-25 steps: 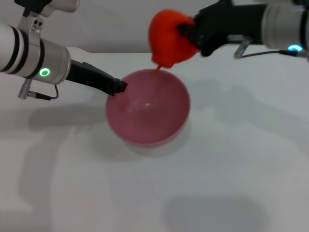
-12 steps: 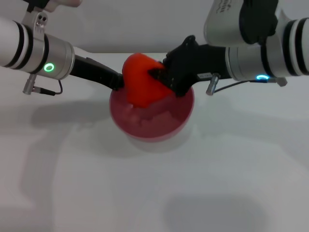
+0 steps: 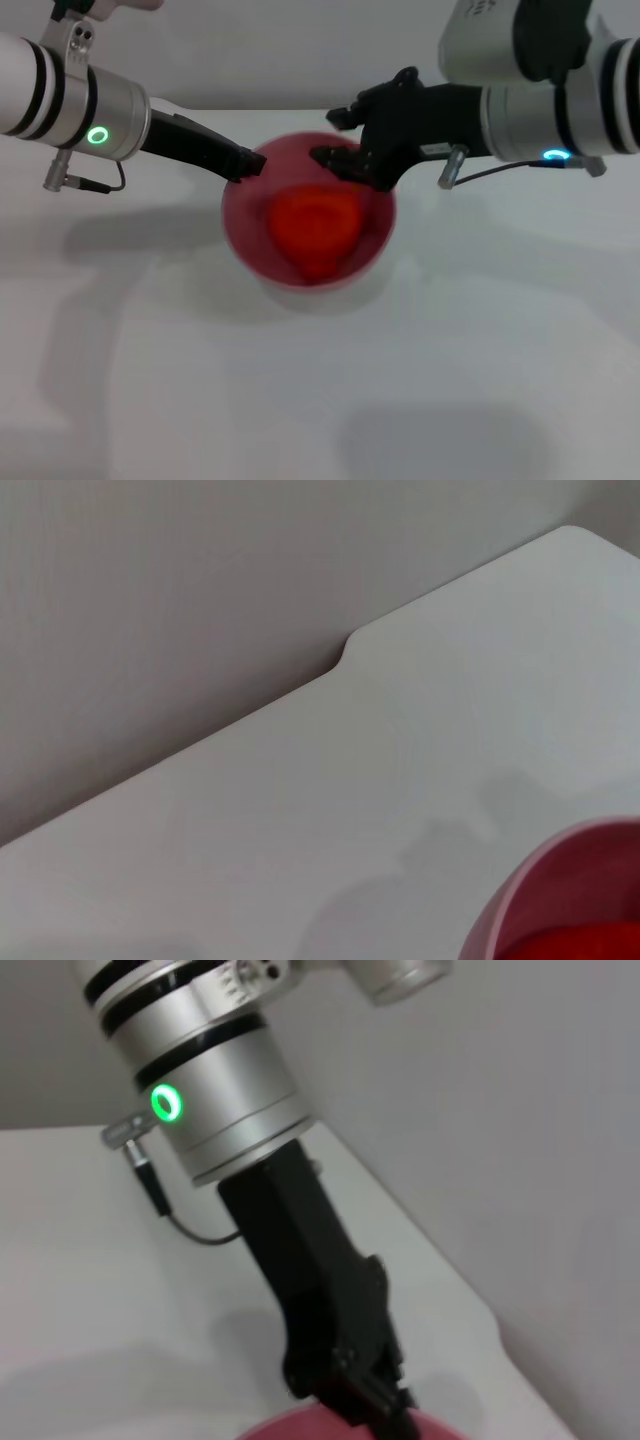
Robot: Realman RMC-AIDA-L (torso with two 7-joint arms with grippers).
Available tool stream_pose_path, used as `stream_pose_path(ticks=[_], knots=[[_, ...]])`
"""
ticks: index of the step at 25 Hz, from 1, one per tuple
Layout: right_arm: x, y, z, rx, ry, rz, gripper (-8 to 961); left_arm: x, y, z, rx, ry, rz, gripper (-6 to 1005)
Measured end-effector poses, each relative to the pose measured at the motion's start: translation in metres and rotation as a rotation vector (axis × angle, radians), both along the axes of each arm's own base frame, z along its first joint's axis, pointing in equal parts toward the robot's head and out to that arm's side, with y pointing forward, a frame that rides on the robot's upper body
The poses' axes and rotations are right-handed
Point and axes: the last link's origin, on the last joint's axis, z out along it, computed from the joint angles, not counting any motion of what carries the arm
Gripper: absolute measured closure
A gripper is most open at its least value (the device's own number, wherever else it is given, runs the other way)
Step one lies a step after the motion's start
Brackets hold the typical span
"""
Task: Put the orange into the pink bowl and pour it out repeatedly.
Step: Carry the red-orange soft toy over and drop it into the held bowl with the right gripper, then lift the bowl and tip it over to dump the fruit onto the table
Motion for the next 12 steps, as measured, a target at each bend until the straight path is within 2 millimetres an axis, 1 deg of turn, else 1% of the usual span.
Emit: stream_pose_path(ticks=[3,7,8,11,12], knots=[[0.0,0.002,0.008,0.052,0.032,-0.001,539,-0.002,0.001,0.001,0.012,-0.001,0.004,957],[0.007,0.011,0.025,0.173,0.148,-0.043,392,-0.004,0.003,0.002,0.044,0.0,-0.005,957],[0.011,0.014,0.029,0.2,0.187,-0.065,355,-0.005,0.004,0.002,0.055,0.004,-0.011,957],[0.029,0.021,0.039,0.277,0.32,-0.136,355,-0.006,0.006,-0.002,0.088,0.021,-0.036,958],[0.036,0.024,0.044,0.313,0.389,-0.17,355,-0.007,0.006,-0.004,0.097,0.031,-0.05,958]])
